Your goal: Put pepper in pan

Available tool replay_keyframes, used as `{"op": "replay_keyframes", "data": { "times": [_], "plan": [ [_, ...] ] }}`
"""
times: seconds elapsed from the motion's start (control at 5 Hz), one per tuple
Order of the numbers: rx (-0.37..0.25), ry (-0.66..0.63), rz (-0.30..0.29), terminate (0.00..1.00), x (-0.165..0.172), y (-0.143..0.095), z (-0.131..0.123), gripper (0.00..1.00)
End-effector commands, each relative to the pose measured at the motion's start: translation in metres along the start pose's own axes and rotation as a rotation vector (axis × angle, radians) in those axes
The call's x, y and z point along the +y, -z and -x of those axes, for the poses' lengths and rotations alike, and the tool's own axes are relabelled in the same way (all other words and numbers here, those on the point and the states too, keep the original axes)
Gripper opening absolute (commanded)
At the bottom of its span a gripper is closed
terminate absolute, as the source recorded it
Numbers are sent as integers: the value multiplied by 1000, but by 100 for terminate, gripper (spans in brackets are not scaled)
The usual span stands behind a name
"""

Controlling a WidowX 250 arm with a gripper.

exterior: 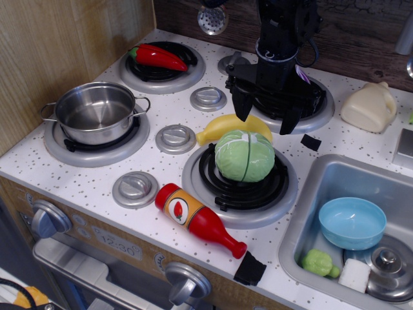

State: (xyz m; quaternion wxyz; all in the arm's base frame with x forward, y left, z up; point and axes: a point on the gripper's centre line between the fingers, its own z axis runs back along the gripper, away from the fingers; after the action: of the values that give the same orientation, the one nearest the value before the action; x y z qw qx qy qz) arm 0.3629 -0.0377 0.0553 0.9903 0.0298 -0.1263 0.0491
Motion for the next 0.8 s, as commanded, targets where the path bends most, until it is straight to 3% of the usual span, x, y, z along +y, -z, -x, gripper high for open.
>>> {"op": "replay_keyframes", "data": {
  "times": [0.0, 0.4, 0.6],
  "plan": [
    [0, 0, 0, 0, 0, 0, 0, 100],
    [10, 251, -103, 0, 73, -17, -34, 100],
    [7, 449, -162, 0, 111, -18, -37, 100]
  ]
}}
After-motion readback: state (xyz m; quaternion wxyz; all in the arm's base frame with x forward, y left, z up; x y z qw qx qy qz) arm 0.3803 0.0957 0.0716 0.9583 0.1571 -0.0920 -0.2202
